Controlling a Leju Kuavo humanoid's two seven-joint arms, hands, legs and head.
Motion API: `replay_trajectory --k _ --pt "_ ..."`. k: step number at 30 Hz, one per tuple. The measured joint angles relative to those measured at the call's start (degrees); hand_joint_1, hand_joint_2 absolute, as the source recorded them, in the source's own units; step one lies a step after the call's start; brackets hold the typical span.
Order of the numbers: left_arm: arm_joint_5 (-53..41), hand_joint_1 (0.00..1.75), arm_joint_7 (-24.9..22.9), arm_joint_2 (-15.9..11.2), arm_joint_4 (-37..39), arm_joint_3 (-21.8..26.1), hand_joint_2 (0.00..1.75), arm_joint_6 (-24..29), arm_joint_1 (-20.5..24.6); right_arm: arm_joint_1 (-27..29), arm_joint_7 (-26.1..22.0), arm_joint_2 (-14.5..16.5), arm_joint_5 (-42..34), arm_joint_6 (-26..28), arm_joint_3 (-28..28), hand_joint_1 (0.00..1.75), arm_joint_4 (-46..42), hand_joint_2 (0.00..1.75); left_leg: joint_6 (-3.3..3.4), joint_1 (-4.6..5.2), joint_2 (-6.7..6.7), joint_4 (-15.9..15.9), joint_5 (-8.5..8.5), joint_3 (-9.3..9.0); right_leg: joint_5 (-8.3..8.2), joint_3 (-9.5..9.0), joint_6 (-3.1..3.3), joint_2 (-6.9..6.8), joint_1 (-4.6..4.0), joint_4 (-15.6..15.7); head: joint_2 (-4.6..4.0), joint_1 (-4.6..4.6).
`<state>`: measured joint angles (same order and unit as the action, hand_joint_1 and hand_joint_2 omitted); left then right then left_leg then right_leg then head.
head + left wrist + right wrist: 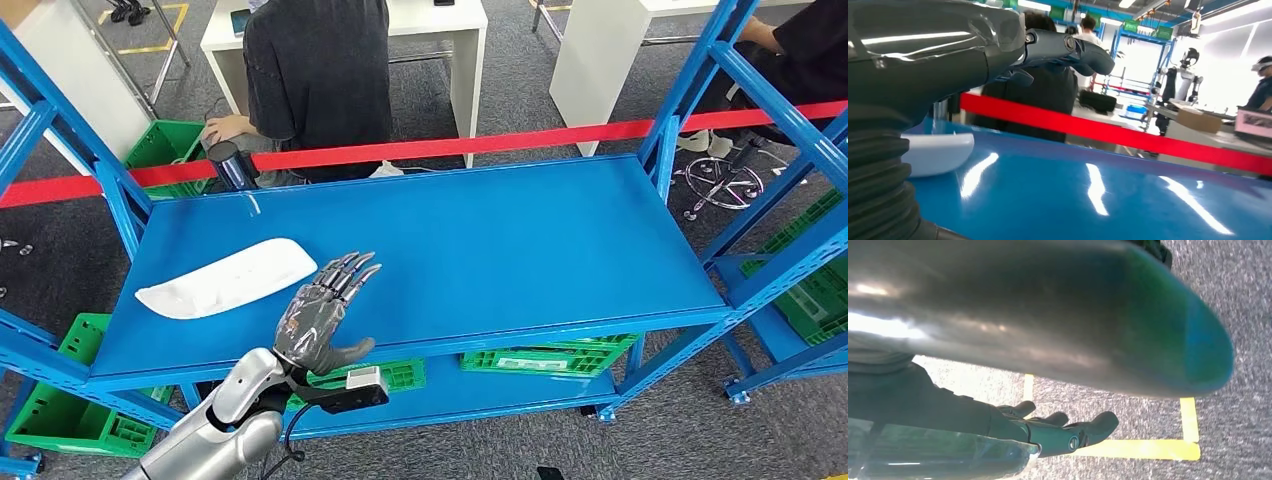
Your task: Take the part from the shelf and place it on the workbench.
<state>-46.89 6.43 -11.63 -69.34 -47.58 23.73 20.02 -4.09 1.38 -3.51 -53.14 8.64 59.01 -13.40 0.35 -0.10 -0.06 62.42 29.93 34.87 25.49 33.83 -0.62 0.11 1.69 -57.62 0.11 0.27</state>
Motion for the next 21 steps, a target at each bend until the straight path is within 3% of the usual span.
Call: replay_trajectory --k 2,3,4,5,8,10,13,14,15,17,19,20,21 --pt "-2.12 0.00 -1.72 0.15 1.48 0.19 1.75 -0.43 0.36 -0.10 0.29 0.00 -0.03 -0.01 0.00 0.00 0.01 0.00 -0.62 -0.38 0.01 7.28 3.30 3.41 0.01 0.04 0.22 0.00 -0.04 -0.03 0.00 0.02" --pt "-3.02 0.00 -2.46 0.22 2.09 0.26 1.75 -0.68 0.37 -0.09 0.44 0.01 -0.03 -0.01 0.00 0.00 0.01 0.00 -0.78 -0.53 0.01 9.93 4.03 4.72 0.02 0.06 0.25 0.00 -0.06 -0.04 0.00 0.03" --pt "-3.95 0.00 -3.18 0.28 2.65 0.34 1.75 -0.93 0.37 -0.07 0.57 0.00 -0.04 -0.01 0.00 0.00 0.01 0.00 -0.84 -0.66 0.02 10.74 3.72 5.19 0.03 0.03 0.25 0.02 -0.06 -0.05 0.00 0.04" --pt "-4.86 0.00 -3.90 0.31 3.13 0.43 1.75 -1.17 0.42 -0.06 0.64 0.00 -0.04 -0.01 0.00 0.00 0.01 0.00 -0.81 -0.76 0.02 9.36 2.39 4.60 0.04 -0.02 0.24 0.07 -0.05 -0.06 0.00 0.04" --pt "-7.02 0.00 -5.65 0.35 4.03 0.87 1.75 -1.52 0.95 -0.15 0.67 0.06 -0.16 -0.01 0.00 0.00 0.01 0.00 -0.21 -0.75 0.00 -1.52 -2.77 -0.57 0.03 -0.14 0.11 0.22 -0.21 -0.06 0.00 0.02" --pt "-7.57 0.00 -6.05 0.40 4.36 1.02 1.75 -1.58 1.36 -0.23 0.69 0.09 -0.21 -0.01 0.00 0.00 0.01 0.00 0.23 -0.40 -0.02 -4.87 -3.34 -1.99 -0.12 0.14 -0.27 0.20 -0.40 -0.04 0.00 -0.01" --pt "-7.80 0.00 -6.26 0.49 4.74 1.12 1.75 -1.64 1.60 -0.27 0.72 0.09 -0.22 0.01 0.00 0.00 0.01 0.00 1.17 -0.21 0.03 -5.63 -3.71 -2.25 -0.12 0.53 -1.16 0.13 -0.31 -0.16 0.00 -0.02" --pt "-7.92 0.00 -6.39 0.59 4.84 1.18 1.75 -1.65 1.74 -0.28 0.72 0.06 -0.22 0.01 0.00 0.00 0.02 0.00 1.55 -0.28 0.07 -5.97 -4.00 -2.45 0.53 1.10 -1.16 0.11 -0.30 -1.28 0.00 -0.05" --pt "-8.20 0.00 -6.61 0.71 4.93 1.23 1.75 -1.65 1.88 -0.29 0.72 0.03 -0.23 0.01 0.00 0.00 0.02 0.00 1.87 -0.35 0.11 -6.25 -4.25 -2.65 1.72 2.21 -0.99 0.08 -0.30 -3.62 0.00 -0.10" --pt "-9.64 0.00 -7.51 0.91 5.15 1.22 1.75 -1.59 1.96 -0.27 0.72 -0.02 -0.28 0.02 0.00 0.00 0.02 0.00 2.16 -0.15 0.14 -6.29 -4.38 -2.56 4.88 5.80 -0.48 0.08 -0.29 -11.28 0.00 -0.16" --pt "-11.82 0.00 -8.72 0.97 5.40 1.23 1.75 -1.15 1.88 -0.13 0.72 -0.08 -0.38 0.07 0.00 0.00 0.03 0.00 2.23 0.06 0.09 -6.24 -4.39 -2.48 6.30 8.25 -0.63 0.08 -0.29 -16.47 0.00 -0.17" --pt "-12.85 0.00 -9.27 0.98 5.49 1.28 1.75 -0.78 1.86 -0.06 0.72 -0.13 -0.44 0.09 0.00 0.00 0.03 0.00 2.22 0.11 0.04 -6.20 -4.38 -2.48 5.74 7.92 -0.99 0.07 -0.28 -15.83 0.00 -0.17" --pt "-13.83 0.00 -9.80 1.01 5.55 1.38 1.75 -0.35 1.87 -0.03 0.72 -0.17 -0.48 0.11 0.00 0.00 0.03 0.00 2.18 0.11 -0.03 -6.13 -4.35 -2.50 4.49 6.47 -1.43 0.05 -0.27 -12.93 0.00 -0.17"
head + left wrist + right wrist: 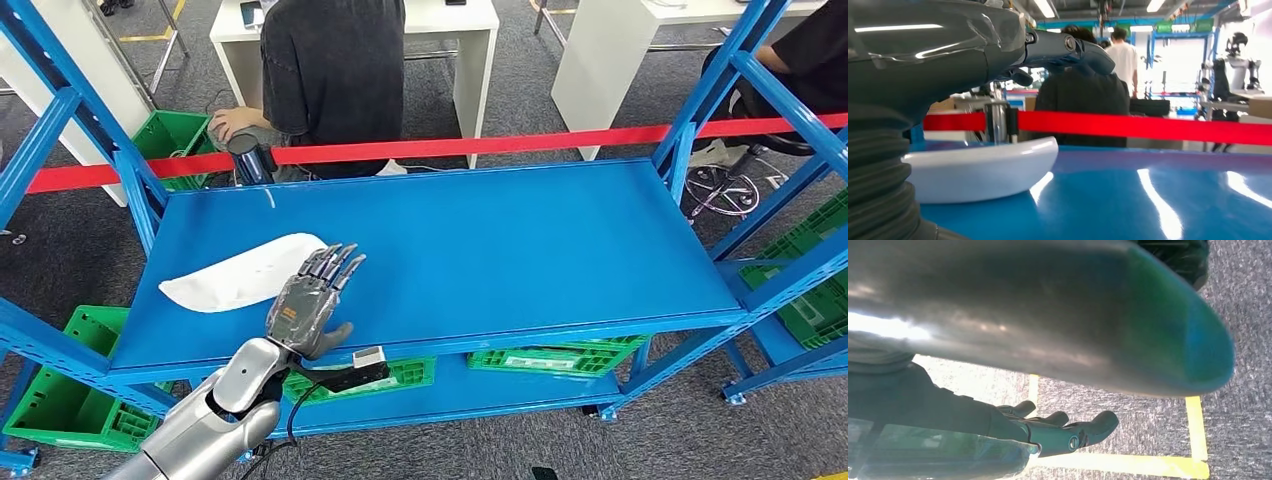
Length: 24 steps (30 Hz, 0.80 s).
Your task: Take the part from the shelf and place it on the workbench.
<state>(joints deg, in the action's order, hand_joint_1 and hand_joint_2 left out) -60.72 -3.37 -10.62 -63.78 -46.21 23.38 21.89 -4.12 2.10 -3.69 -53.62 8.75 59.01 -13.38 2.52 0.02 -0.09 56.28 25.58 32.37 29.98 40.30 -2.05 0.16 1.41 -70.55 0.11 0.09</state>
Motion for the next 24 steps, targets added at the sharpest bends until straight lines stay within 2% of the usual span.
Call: replay_trajectory --k 1,2,3,4,7,8,10,12,13,14,15,17,18,19,22,24 --pt "-0.96 0.00 -0.54 0.04 0.03 0.18 1.75 0.34 0.01 -0.01 -0.01 -0.05 -0.04 0.01 0.00 0.00 0.00 0.00 -0.12 0.00 -0.06 0.13 0.08 0.00 -1.55 -2.14 -0.38 -0.06 0.00 4.24 0.00 -0.01" --pt "-1.90 0.00 -1.14 0.09 0.03 0.41 1.75 0.57 0.02 -0.03 -0.02 -0.08 -0.06 0.02 0.00 0.00 0.00 0.00 -0.33 0.14 -0.10 0.38 0.23 0.10 -2.81 -4.15 -0.45 -0.11 -0.06 8.12 0.00 0.00" --pt "-2.92 0.00 -1.79 0.14 0.02 0.69 1.75 0.68 0.00 -0.03 -0.04 -0.10 -0.10 0.03 0.00 0.00 0.00 0.00 -0.55 0.26 -0.12 0.60 0.37 0.23 -3.66 -5.56 -0.28 -0.16 -0.11 10.90 0.00 0.03" --pt "-3.93 0.00 -2.45 0.17 0.01 0.98 1.75 0.69 -0.04 0.01 -0.05 -0.11 -0.16 0.03 0.00 0.00 0.00 0.00 -0.77 0.38 -0.13 0.79 0.48 0.35 -4.03 -6.29 0.03 -0.18 -0.21 12.33 0.00 0.05" --pt "-6.63 0.00 -4.33 0.25 -0.08 2.03 1.75 0.57 -0.30 0.29 -0.12 -0.09 -0.38 0.05 -0.01 0.00 -0.01 0.00 -1.27 0.26 -0.08 1.13 0.80 0.59 -4.22 -6.39 0.91 -0.09 -0.16 12.69 0.00 0.09" --pt "-7.29 0.00 -4.89 0.27 -0.11 2.51 1.75 0.52 -0.35 0.34 -0.17 -0.10 -0.48 0.08 -0.02 0.00 -0.01 0.00 -1.57 0.13 -0.06 1.94 1.46 0.96 -4.26 -6.46 1.20 -0.07 -0.02 12.75 0.00 0.12" --pt "-8.17 0.00 -5.86 0.30 -0.13 3.58 1.75 0.45 -0.40 0.35 -0.27 -0.13 -0.71 0.15 -0.04 0.00 0.00 0.00 -2.32 -0.21 -0.03 7.03 4.45 3.33 -4.29 -6.54 1.70 -0.05 0.14 12.83 0.00 0.17" --pt "-8.82 0.00 -6.71 0.29 -0.07 4.56 1.75 0.35 -0.61 0.48 -0.32 -0.11 -0.91 0.16 -0.04 0.00 0.00 0.00 -2.84 -0.52 0.00 14.95 7.79 7.04 -4.27 -6.52 1.91 -0.04 0.05 12.81 0.00 0.19" --pt "-9.14 0.00 -7.14 0.27 -0.03 5.02 1.75 0.31 -0.77 0.59 -0.33 -0.10 -0.98 0.16 -0.04 0.00 0.00 0.00 -2.94 -0.60 0.00 17.41 8.35 8.27 -4.26 -6.52 1.91 -0.04 0.01 12.80 0.00 0.19" --pt "-9.51 0.00 -7.56 0.25 0.01 5.52 1.75 0.26 -0.90 0.69 -0.32 -0.11 -1.02 0.16 -0.04 0.00 0.00 0.00 -2.93 -0.64 0.01 17.62 7.76 8.45 -4.26 -6.55 1.91 -0.03 -0.01 12.80 0.00 0.19" --pt "-9.85 0.00 -7.98 0.22 0.02 6.09 1.75 0.19 -0.96 0.75 -0.32 -0.11 -1.05 0.16 -0.04 0.00 0.00 0.00 -2.81 -0.66 0.01 15.34 6.13 7.40 -4.26 -6.62 1.90 0.02 -0.01 12.80 0.00 0.20" --pt "-10.47 0.00 -8.64 0.15 0.02 7.35 1.75 0.03 -0.94 0.76 -0.32 -0.08 -1.07 0.16 -0.04 0.00 0.00 0.00 -2.27 -0.58 0.00 7.07 2.37 3.26 -4.26 -6.78 1.85 0.15 -0.08 12.83 0.00 0.18" --pt "-10.79 0.00 -8.89 0.13 -0.01 8.01 1.75 -0.11 -0.93 0.73 -0.32 -0.05 -1.08 0.16 -0.04 0.00 0.00 0.00 -1.97 -0.44 -0.01 3.67 1.30 1.57 -4.29 -6.77 1.79 0.19 -0.20 12.83 0.00 0.17" --pt "-11.11 0.00 -9.08 0.09 -0.03 8.64 1.75 -0.31 -0.94 0.71 -0.32 -0.02 -1.08 0.16 -0.04 0.00 0.00 0.00 -1.72 -0.27 -0.02 1.71 0.95 0.61 -4.34 -6.71 1.67 0.21 -0.29 12.85 0.00 0.17" --pt "-12.08 0.00 -9.52 -0.05 -0.24 10.28 1.75 -1.30 -1.15 0.79 -0.32 0.00 -1.13 0.16 -0.04 0.00 0.00 0.00 -0.95 -0.04 0.01 0.51 0.75 0.19 -4.56 -6.47 0.86 0.17 -0.30 13.06 0.00 0.17" --pt "-12.45 0.00 -9.73 -0.08 -0.57 11.24 1.75 -1.86 -1.21 0.79 -0.32 -0.04 -1.16 0.16 -0.04 0.00 0.00 0.00 -0.22 -0.25 0.10 -0.47 0.03 -0.39 -3.62 -5.63 0.70 0.09 -0.37 11.40 0.00 0.11"
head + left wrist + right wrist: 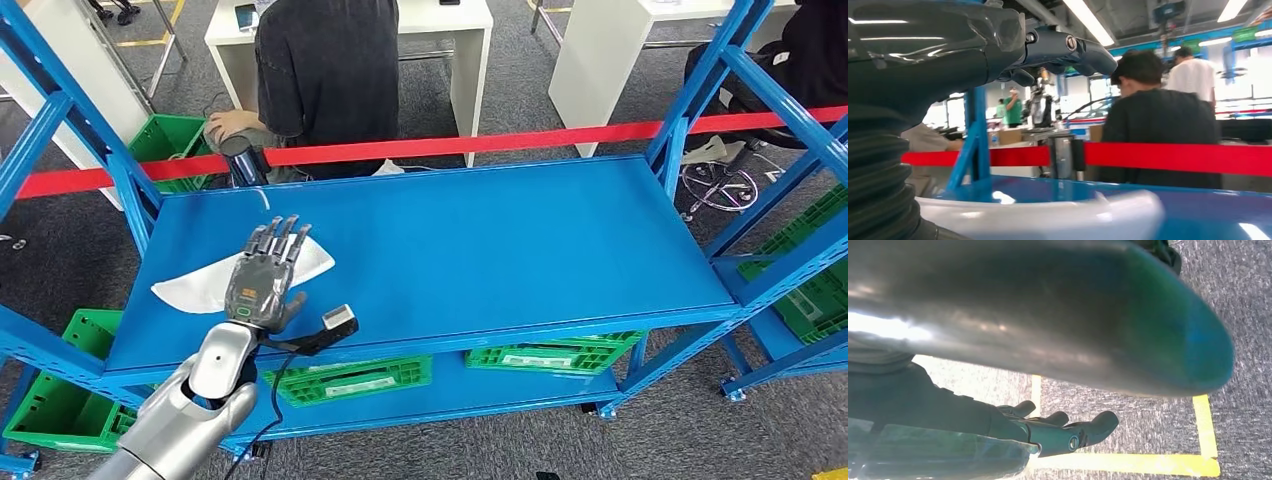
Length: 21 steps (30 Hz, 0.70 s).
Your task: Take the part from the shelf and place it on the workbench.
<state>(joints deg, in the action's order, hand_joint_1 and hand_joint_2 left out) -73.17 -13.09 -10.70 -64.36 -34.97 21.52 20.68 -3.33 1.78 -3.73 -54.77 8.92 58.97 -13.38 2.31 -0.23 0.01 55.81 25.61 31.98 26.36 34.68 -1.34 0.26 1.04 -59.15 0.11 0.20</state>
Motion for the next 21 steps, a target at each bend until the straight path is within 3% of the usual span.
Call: replay_trajectory --k 3,4,5,6,8,10,11,15,16,19,20,21 --pt "-0.10 0.00 -0.39 0.14 -0.28 0.95 1.75 -1.19 -0.25 0.00 0.02 -0.06 0.00 0.00 0.00 0.00 0.00 0.00 0.44 0.07 0.08 -0.40 -0.46 -0.13 4.55 4.85 0.64 -0.07 0.00 -10.57 0.00 -0.06" --pt "-0.09 0.00 -0.56 0.17 -0.30 1.21 1.75 -1.82 -0.44 0.02 0.05 -0.08 0.00 0.00 0.00 0.00 0.00 0.00 0.45 0.14 0.08 -0.37 -0.47 -0.08 5.64 6.49 0.57 -0.07 0.01 -14.00 0.00 -0.05" --pt "-0.02 0.00 -0.74 0.19 -0.29 1.49 1.75 -2.43 -0.61 0.05 0.09 -0.12 0.00 0.00 0.00 0.00 0.00 0.00 0.45 0.18 0.07 -0.34 -0.46 -0.06 5.82 7.18 0.26 -0.08 0.03 -15.36 0.00 -0.05" --pt "0.09 0.00 -0.89 0.21 -0.29 1.83 1.75 -2.98 -0.74 0.06 0.13 -0.18 0.00 0.00 0.00 0.00 0.00 0.00 0.41 0.19 0.03 -0.27 -0.44 -0.05 5.09 6.74 -0.24 -0.09 0.08 -14.38 0.00 -0.05" --pt "0.52 0.00 -1.03 0.26 -0.29 2.51 1.75 -3.90 -0.79 -0.03 0.22 -0.33 0.00 0.00 0.00 0.00 0.00 0.00 0.12 0.18 -0.07 0.09 -0.24 -0.02 1.88 2.82 -1.19 -0.19 0.27 -6.23 0.00 -0.07" --pt "1.53 0.00 -1.08 0.27 -0.21 3.30 1.75 -5.13 -0.75 -0.20 0.36 -0.41 0.00 0.00 0.00 0.00 0.00 0.00 -0.45 0.44 -0.16 0.73 0.14 0.29 -0.30 -0.36 -1.06 -0.27 0.29 0.25 0.00 -0.05" --pt "2.35 0.00 -1.07 0.26 -0.08 3.76 1.75 -5.92 -0.73 -0.26 0.47 -0.41 0.01 0.00 0.00 0.00 0.00 0.00 -0.71 0.56 -0.17 0.95 0.26 0.46 -0.62 -0.85 -0.68 -0.27 0.21 1.35 0.00 -0.03" --pt "6.49 0.00 -0.20 0.06 0.80 5.75 1.75 -9.23 -0.56 -0.57 1.26 -0.31 0.06 0.32 0.00 0.00 -0.03 0.00 -1.74 0.23 -0.11 2.44 1.39 1.28 -1.00 -0.87 0.74 -0.09 0.41 1.54 0.00 0.01" --pt "7.26 0.00 0.07 -0.07 1.03 6.19 1.75 -9.77 -0.45 -0.70 1.41 -0.30 0.08 0.45 0.00 0.00 -0.04 0.00 -2.10 0.08 -0.10 4.59 2.76 2.27 -1.06 -0.89 1.03 -0.05 0.55 1.61 0.00 0.03" --pt "8.62 0.00 0.56 -0.36 1.96 7.08 1.75 -10.77 -0.26 -0.92 1.67 -0.30 0.13 0.69 0.00 0.00 -0.06 0.00 -2.84 -0.28 -0.09 15.90 7.87 7.59 -1.07 -0.76 1.39 -0.02 0.42 1.58 0.00 0.05" --pt "8.85 0.00 0.65 -0.40 2.28 7.23 1.75 -10.99 -0.27 -0.95 1.76 -0.29 0.15 0.70 0.00 0.00 -0.07 0.00 -2.92 -0.36 -0.08 18.06 8.27 8.63 -1.06 -0.74 1.40 -0.03 0.38 1.57 0.00 0.04" --pt "9.00 0.00 0.72 -0.46 2.55 7.36 1.75 -11.14 -0.28 -0.98 1.87 -0.29 0.17 0.70 0.00 0.00 -0.07 0.00 -2.90 -0.42 -0.07 17.75 7.48 8.47 -1.06 -0.76 1.40 -0.02 0.37 1.56 0.00 0.04"
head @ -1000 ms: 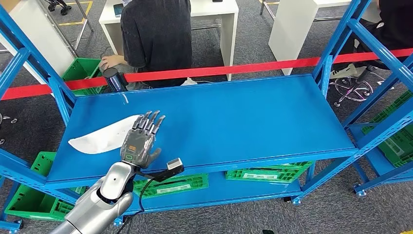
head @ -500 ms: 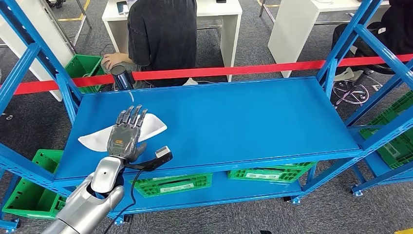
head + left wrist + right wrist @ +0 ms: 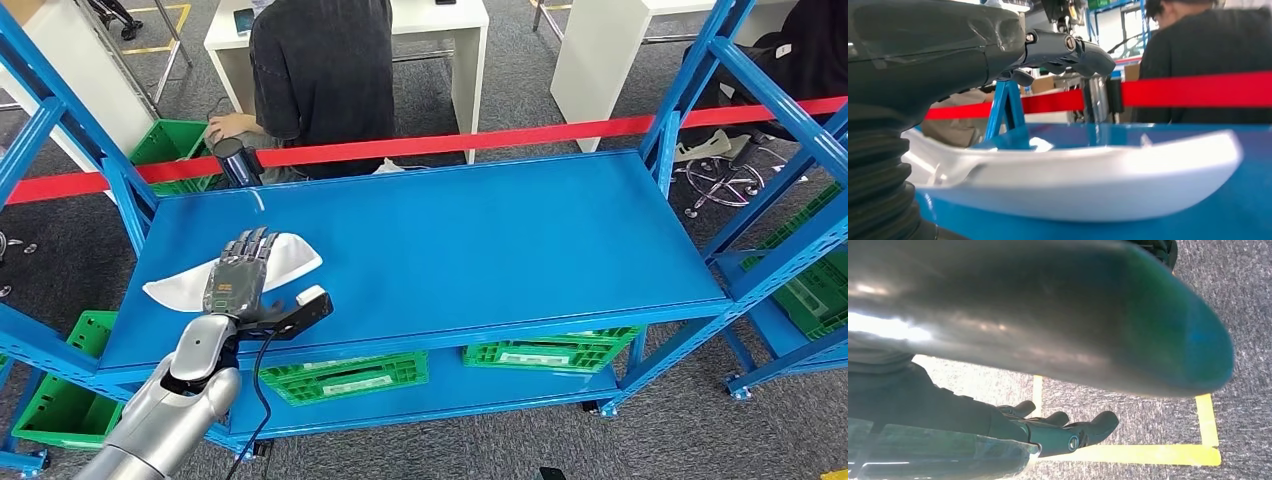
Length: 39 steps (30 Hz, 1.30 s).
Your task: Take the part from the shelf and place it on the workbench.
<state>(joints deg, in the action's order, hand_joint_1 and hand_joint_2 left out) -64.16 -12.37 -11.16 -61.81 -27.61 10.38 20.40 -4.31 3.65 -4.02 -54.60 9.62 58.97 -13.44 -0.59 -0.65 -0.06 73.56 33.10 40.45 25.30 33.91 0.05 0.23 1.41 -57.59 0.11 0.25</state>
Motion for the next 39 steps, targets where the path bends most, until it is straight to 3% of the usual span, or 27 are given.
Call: replay_trajectory --k 1,3,5,9,11,13,14,15,16,18,20,24,26,27,29,30,31,33,35,39 --pt "0.13 0.00 0.02 -0.04 0.18 0.13 1.75 -0.10 0.03 -0.06 0.10 0.00 0.02 -0.01 0.00 0.00 -0.01 0.00 0.14 -0.03 0.00 -2.76 -1.74 -1.41 0.00 -0.08 -0.01 0.02 0.00 0.00 0.00 0.01" --pt "0.31 0.00 0.04 -0.16 0.38 0.40 1.75 -0.13 0.28 -0.24 0.23 0.03 0.03 -0.02 0.00 0.00 -0.03 0.00 0.70 0.08 0.01 -11.24 -5.32 -5.82 -0.02 -0.21 -0.08 0.09 -0.16 -0.01 0.00 -0.01" --pt "0.34 0.00 0.04 -0.23 0.46 0.60 1.75 -0.13 0.59 -0.42 0.28 0.08 0.03 -0.02 0.00 0.00 -0.06 0.00 1.22 0.36 0.00 -16.05 -6.43 -8.17 -0.15 -0.05 -0.34 0.10 -0.37 -0.02 0.00 -0.01" --pt "0.34 0.00 0.06 -0.29 0.56 0.84 1.75 -0.14 0.82 -0.54 0.35 0.11 0.05 -0.03 0.00 0.00 -0.11 0.00 2.33 0.42 0.07 -17.42 -7.00 -8.64 0.03 0.59 -1.35 -0.01 -0.42 -0.53 0.00 -0.07" --pt "0.44 0.00 0.06 -0.20 0.63 0.88 1.75 -0.39 1.01 -0.60 0.37 0.07 0.10 -0.04 0.00 0.00 -0.13 0.00 2.82 0.20 0.18 -18.10 -7.56 -9.03 2.35 2.97 -1.10 -0.10 -0.47 -5.31 0.00 -0.14" --pt "0.82 0.00 0.05 -0.18 0.92 0.87 1.75 -1.23 1.11 -0.62 0.52 0.05 0.29 -0.05 0.00 0.00 -0.13 0.00 2.95 0.35 0.19 -18.11 -7.66 -8.85 5.43 6.73 -0.82 -0.10 -0.49 -13.26 0.00 -0.16" --pt "1.10 0.00 0.04 -0.19 1.16 0.86 1.75 -1.80 1.11 -0.62 0.63 0.02 0.43 -0.07 0.00 0.00 -0.13 0.00 2.96 0.42 0.17 -18.07 -7.66 -8.80 6.22 8.02 -0.96 -0.10 -0.47 -15.95 0.00 -0.15" --pt "1.36 0.00 0.03 -0.20 1.44 0.86 1.75 -2.35 1.15 -0.64 0.73 -0.01 0.57 -0.09 0.00 0.00 -0.13 0.00 2.95 0.46 0.13 -18.02 -7.64 -8.77 6.17 8.33 -1.31 -0.10 -0.44 -16.66 0.00 -0.15" --pt "1.54 0.00 0.02 -0.23 1.76 0.86 1.75 -2.83 1.28 -0.71 0.82 -0.05 0.68 -0.11 0.00 0.00 -0.13 0.00 2.91 0.47 0.07 -17.93 -7.60 -8.78 5.18 7.41 -1.81 -0.12 -0.39 -14.79 0.00 -0.15" --pt "1.77 0.00 -0.06 -0.36 2.55 0.86 1.75 -3.69 1.84 -1.02 1.04 -0.16 0.89 -0.16 0.00 0.00 -0.13 0.00 2.55 0.52 -0.05 -17.50 -7.33 -8.69 2.12 3.41 -2.60 -0.19 -0.24 -6.67 0.00 -0.15" --pt "2.07 0.00 -0.22 -0.70 3.62 0.89 1.75 -4.32 2.70 -1.39 1.37 -0.22 1.09 -0.34 0.00 0.00 -0.15 0.00 2.04 0.78 -0.09 -16.91 -6.96 -8.36 0.34 0.66 -2.29 -0.19 -0.23 -1.03 0.00 -0.11" --pt "2.51 0.00 -0.44 -1.55 6.05 0.94 1.75 -4.54 4.26 -1.65 1.79 -0.27 1.56 -0.88 0.00 0.00 -0.17 0.00 1.33 0.66 -0.08 -16.20 -6.38 -7.84 0.07 0.33 -0.83 -0.08 -0.20 -0.35 0.00 -0.07" --pt "2.66 0.00 -0.48 -2.05 7.16 0.96 1.75 -4.52 4.93 -1.84 1.82 -0.35 1.75 -0.94 0.00 0.00 -0.18 0.00 0.68 0.42 -0.04 -12.27 -3.94 -5.98 0.02 0.26 -0.21 -0.02 0.04 -0.26 0.00 -0.04" --pt "2.69 0.00 -0.49 -2.21 7.68 0.96 1.75 -4.52 5.12 -1.90 1.83 -0.39 1.80 -0.95 0.00 0.00 -0.19 0.00 0.39 0.34 -0.03 -8.60 -2.14 -4.26 0.04 0.26 -0.02 0.00 0.00 -0.26 0.00 -0.03" --pt "2.73 0.80 -0.50 -2.43 8.58 0.95 1.75 -4.54 5.33 -1.95 1.92 -0.42 1.90 -0.96 0.00 0.00 -0.20 0.00 0.07 0.20 -0.02 -1.03 0.58 -0.55 0.06 0.26 0.12 0.00 -0.13 -0.28 0.00 -0.03" --pt "2.75 1.24 -0.50 -2.49 8.92 0.95 1.75 -4.60 5.40 -1.98 1.96 -0.43 1.96 -0.96 0.00 0.00 -0.20 0.00 0.09 0.16 -0.02 0.43 0.51 0.26 0.08 0.21 0.13 0.00 -0.18 -0.28 0.00 -0.03" --pt "2.79 1.68 -0.49 -2.56 9.19 0.95 1.75 -4.73 5.48 -2.05 2.01 -0.45 2.02 -0.96 0.00 0.00 -0.20 0.00 0.24 0.14 -0.02 -0.53 -0.67 -0.10 0.08 0.13 0.13 0.04 -0.24 -0.29 0.00 -0.03" --pt "3.07 1.75 -0.38 -2.77 9.53 0.95 1.75 -5.07 5.69 -2.25 2.03 -0.45 2.13 -0.96 0.00 0.00 -0.24 0.00 1.00 0.23 -0.02 -8.14 -4.68 -3.73 0.09 -0.08 0.12 0.18 -0.29 -0.26 0.00 -0.03" --pt "3.45 1.75 -0.14 -2.99 9.63 0.93 1.75 -5.43 6.02 -2.50 2.03 -0.41 2.28 -0.95 0.00 0.00 -0.33 0.00 1.80 0.52 0.07 -14.71 -6.74 -6.92 0.02 0.02 0.00 0.29 -0.55 -0.27 0.00 -0.07" --pt "4.21 1.75 0.18 -3.21 9.91 0.89 1.75 -6.05 6.41 -2.69 2.03 -0.45 2.73 -0.94 0.00 0.00 -0.46 0.00 2.52 0.77 0.20 -17.02 -7.27 -7.99 -0.19 0.42 -0.79 0.18 -0.65 -0.21 0.00 -0.10"
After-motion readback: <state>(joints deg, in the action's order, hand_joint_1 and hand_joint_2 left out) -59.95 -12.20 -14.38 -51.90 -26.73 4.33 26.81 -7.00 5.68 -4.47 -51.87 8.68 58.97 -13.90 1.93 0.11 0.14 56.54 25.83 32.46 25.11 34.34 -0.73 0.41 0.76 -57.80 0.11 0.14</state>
